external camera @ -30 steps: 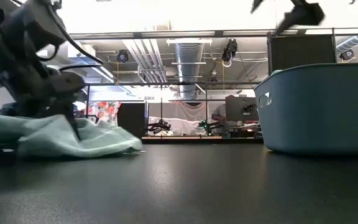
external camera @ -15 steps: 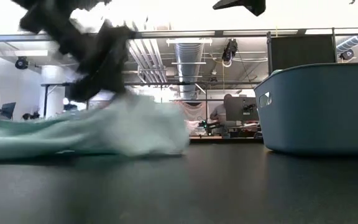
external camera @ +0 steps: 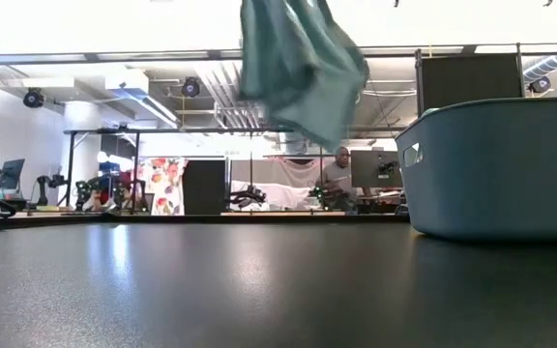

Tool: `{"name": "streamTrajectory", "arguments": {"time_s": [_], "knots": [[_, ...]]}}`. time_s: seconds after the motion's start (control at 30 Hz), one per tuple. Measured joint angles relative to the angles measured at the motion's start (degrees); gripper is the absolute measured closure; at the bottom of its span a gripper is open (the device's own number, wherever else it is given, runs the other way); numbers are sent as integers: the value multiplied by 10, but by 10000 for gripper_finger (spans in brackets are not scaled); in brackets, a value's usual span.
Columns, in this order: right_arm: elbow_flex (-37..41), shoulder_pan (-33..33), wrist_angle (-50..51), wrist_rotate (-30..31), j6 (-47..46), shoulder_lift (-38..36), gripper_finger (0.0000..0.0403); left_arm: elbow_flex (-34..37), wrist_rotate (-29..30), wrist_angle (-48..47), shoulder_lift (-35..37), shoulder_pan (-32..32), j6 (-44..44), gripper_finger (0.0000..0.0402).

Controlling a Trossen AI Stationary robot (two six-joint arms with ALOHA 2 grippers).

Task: Sort towels by color in basket
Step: Put the light blue towel into the light gray bin

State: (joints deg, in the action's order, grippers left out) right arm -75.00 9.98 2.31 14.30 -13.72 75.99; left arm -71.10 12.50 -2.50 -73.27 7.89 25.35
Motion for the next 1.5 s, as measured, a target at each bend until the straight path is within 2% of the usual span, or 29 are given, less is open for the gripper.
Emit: {"name": "streamTrajectory", "arguments": {"time_s": [0.1,0.17,0.27,0.37,0.53,0.57,0.67,0.8,0.87,0.97,1.1,1.13,1.23,1.27,1.37,1.5], "knots": [[-37,-1,-4,38,27,26,99,-57,-53,0,-23,-1,-28,400],[-65,-1,-8,40,44,42,116,-89,-79,-6,-39,-2,-42,400],[-106,-1,-8,37,55,70,155,-129,-86,-22,-57,-1,-59,393],[-141,-1,23,36,55,90,216,-166,-75,-75,-74,-2,-79,380],[-183,-1,133,37,15,90,363,-240,-55,-207,-78,-2,-139,337],[-188,-1,155,38,9,85,376,-257,-53,-236,-74,-2,-149,326],[-211,-1,244,51,-35,64,384,-316,-28,-352,-63,-2,-174,293],[-253,-1,447,97,-115,28,391,-380,2,-522,-49,-2,-182,257],[-270,0,553,97,-173,10,392,-392,21,-582,-38,-1,-172,247],[-280,0,690,70,-251,-17,392,-387,50,-620,-14,-1,-155,240],[-277,5,877,18,-323,-40,391,-339,67,-605,17,-1,-149,241],[-269,7,889,11,-336,-44,391,-325,67,-597,25,-1,-148,242],[-210,8,831,-30,-329,-90,391,-282,66,-563,45,-1,-144,242],[-196,8,823,-31,-344,-96,391,-268,66,-552,51,-1,-143,242],[-147,8,891,-32,-389,-109,391,-229,66,-527,63,-1,-137,242],[-48,8,862,-43,-497,-130,391,-193,66,-514,78,-1,-116,242]]}}
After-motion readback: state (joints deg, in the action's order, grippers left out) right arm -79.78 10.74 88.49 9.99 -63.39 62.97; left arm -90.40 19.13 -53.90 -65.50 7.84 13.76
